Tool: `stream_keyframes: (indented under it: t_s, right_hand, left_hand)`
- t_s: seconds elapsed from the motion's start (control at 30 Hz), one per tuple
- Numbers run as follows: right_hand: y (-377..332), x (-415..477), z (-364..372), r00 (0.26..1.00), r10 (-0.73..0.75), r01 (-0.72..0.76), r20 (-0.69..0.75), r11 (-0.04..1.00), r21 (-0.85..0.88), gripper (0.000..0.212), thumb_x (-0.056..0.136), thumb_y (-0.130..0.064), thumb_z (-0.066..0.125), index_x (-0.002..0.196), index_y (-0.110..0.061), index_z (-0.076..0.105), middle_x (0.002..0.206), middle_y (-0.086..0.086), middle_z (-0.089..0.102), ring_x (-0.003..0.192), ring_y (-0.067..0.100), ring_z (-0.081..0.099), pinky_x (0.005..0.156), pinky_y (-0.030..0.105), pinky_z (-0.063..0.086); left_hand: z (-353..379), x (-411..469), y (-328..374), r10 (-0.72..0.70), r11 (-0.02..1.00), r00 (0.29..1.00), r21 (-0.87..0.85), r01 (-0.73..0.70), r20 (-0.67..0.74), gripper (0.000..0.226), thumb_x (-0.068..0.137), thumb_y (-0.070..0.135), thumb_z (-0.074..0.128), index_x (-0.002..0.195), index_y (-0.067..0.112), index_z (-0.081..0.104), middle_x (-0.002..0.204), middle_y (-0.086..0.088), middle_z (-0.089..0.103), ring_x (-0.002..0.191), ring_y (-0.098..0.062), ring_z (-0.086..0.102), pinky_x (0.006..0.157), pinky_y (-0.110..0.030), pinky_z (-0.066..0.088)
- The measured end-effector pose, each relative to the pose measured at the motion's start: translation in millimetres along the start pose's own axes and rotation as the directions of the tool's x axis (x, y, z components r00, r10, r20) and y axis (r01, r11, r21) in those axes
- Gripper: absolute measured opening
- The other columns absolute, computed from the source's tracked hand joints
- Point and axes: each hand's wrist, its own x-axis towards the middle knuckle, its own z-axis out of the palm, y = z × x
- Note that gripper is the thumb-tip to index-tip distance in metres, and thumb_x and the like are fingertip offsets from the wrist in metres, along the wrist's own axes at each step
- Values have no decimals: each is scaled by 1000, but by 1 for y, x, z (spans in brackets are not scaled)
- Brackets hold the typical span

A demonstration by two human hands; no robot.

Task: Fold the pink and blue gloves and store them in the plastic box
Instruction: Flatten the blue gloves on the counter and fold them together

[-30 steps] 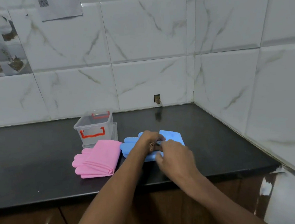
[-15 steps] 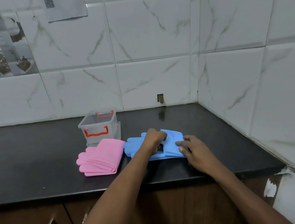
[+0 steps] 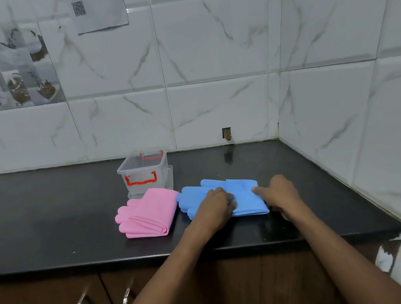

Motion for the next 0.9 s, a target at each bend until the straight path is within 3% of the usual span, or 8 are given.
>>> stream_keyframes:
  t_s: [0.1,0.23,0.43,0.5,0.63,0.77,0.83,0.9]
  right_hand:
    - [-19,7,7,983,44,-61,178,994,88,36,75,-30,78,87,-7,52,87,10,58,84,27,59,63,32,42]
    - [-22,11,-1,926,121,-217,356,946,243,35,75,-12,77,100,2,57,80,14,63,64,22,60,47,27,46]
    - [-12,18,-25,977,69,-90,203,991,100,27,69,-10,74,83,1,54,75,18,58,56,24,50,45,24,37]
    - [-18,18,-38,989,14,-4,145,997,-71,25,67,-12,69,71,-7,45,66,11,49,53,22,44,47,24,34]
    - [-46,2,-38,985,-168,157,24,847,-507,18,75,-22,64,86,-13,52,86,4,61,77,24,61,55,25,37]
    - [-71,-31,-4,892,-452,331,-34,701,-632,15,92,-19,51,106,-15,57,107,6,67,99,28,66,65,29,35]
    - [-74,-48,14,862,-506,372,-22,661,-652,20,93,-13,45,112,-14,53,108,7,68,100,28,65,66,31,34]
    - [-68,-61,26,852,-524,405,16,639,-654,35,92,-13,45,127,-12,46,113,7,65,104,28,60,69,33,32]
  left_hand:
    - [1,-1,2,-31,997,999,-66,29,-33,34,97,26,49,124,10,65,124,-13,57,114,-27,50,93,-37,43]
    - [-6,2,9,-78,983,996,-168,71,-32,35,93,24,58,125,12,64,127,-13,61,116,-27,55,98,-37,44]
    - [-27,16,21,-26,934,999,-355,33,25,27,94,9,52,110,14,73,115,-10,70,97,-19,65,82,-21,45]
    - [-36,22,16,-80,828,996,-552,94,50,31,92,3,48,108,9,73,108,-13,71,82,-13,66,77,-24,52]
    - [-44,33,5,-69,309,941,-890,335,331,42,96,34,55,108,-5,64,106,-25,70,86,-29,70,86,-41,58]
    - [-50,46,0,-39,175,863,-847,502,504,85,79,76,50,102,-5,64,91,-19,69,83,-30,70,72,-38,61]
    - [-53,50,-2,-85,153,851,-837,526,519,71,81,71,55,93,1,67,86,-14,70,82,-26,68,67,-35,60]
    - [-52,50,-1,-140,189,839,-817,544,526,38,88,44,66,89,6,65,88,-13,69,84,-25,66,74,-37,58]
